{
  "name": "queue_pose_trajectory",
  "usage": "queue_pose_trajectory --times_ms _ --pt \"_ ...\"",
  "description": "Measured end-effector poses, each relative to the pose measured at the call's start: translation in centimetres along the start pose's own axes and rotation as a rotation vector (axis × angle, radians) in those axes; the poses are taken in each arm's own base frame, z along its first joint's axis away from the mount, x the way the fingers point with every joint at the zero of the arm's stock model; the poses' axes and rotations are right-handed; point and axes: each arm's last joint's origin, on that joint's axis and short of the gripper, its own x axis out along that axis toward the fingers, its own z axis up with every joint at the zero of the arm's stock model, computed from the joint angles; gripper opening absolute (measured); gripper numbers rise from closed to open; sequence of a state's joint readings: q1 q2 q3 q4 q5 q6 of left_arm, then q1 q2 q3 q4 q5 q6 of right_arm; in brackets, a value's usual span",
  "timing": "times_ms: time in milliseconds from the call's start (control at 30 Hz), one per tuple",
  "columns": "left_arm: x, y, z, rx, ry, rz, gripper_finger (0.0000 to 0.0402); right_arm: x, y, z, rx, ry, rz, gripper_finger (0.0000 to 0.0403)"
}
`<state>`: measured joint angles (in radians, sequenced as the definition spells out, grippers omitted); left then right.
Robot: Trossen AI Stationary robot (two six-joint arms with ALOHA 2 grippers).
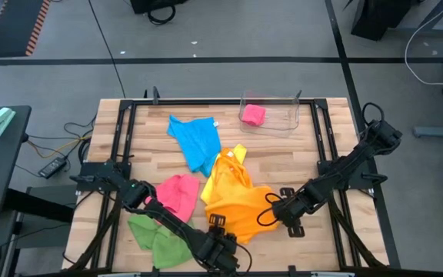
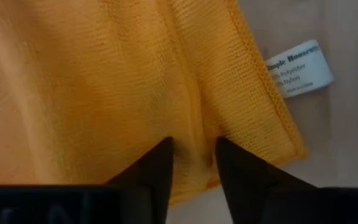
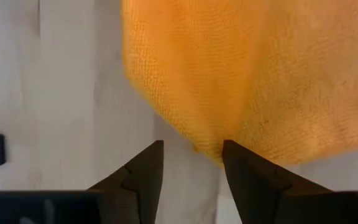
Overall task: Fold microfiber towels
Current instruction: Fold the right orange microfiber cloth
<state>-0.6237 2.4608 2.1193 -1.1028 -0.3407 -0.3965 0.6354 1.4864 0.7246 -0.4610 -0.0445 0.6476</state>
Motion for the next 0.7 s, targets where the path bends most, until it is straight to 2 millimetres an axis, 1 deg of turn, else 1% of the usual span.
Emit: queue_pose_trajectory --times_ms 100,233,367,533,700 --pt "-1.0 -0.1 -0.1 0.046 -0.011 -0.012 0.0167 0.0 0.1 -0.1 -0.004 0.007 0.006 0.0174" --pt "-1.7 -0.7 -0.3 0.109 -0.022 -0.02 0.0182 0.0 0.1 -0.1 -0.01 0.008 0.006 0.0174" --pt "-1.9 -1.4 -0.6 0.122 -0.026 -0.023 0.018 -0.1 0.2 -0.1 0.004 0.013 0.007 0.0174" --pt "-1.9 -1.9 -0.9 0.125 -0.034 0.0 0.0169 -1.3 1.3 0.8 -0.011 0.005 0.013 0.0174" --pt "-1.9 -2.1 -1.0 0.145 -0.048 0.033 0.0165 -2.5 2.6 1.9 -0.074 -0.084 -0.028 0.0174"
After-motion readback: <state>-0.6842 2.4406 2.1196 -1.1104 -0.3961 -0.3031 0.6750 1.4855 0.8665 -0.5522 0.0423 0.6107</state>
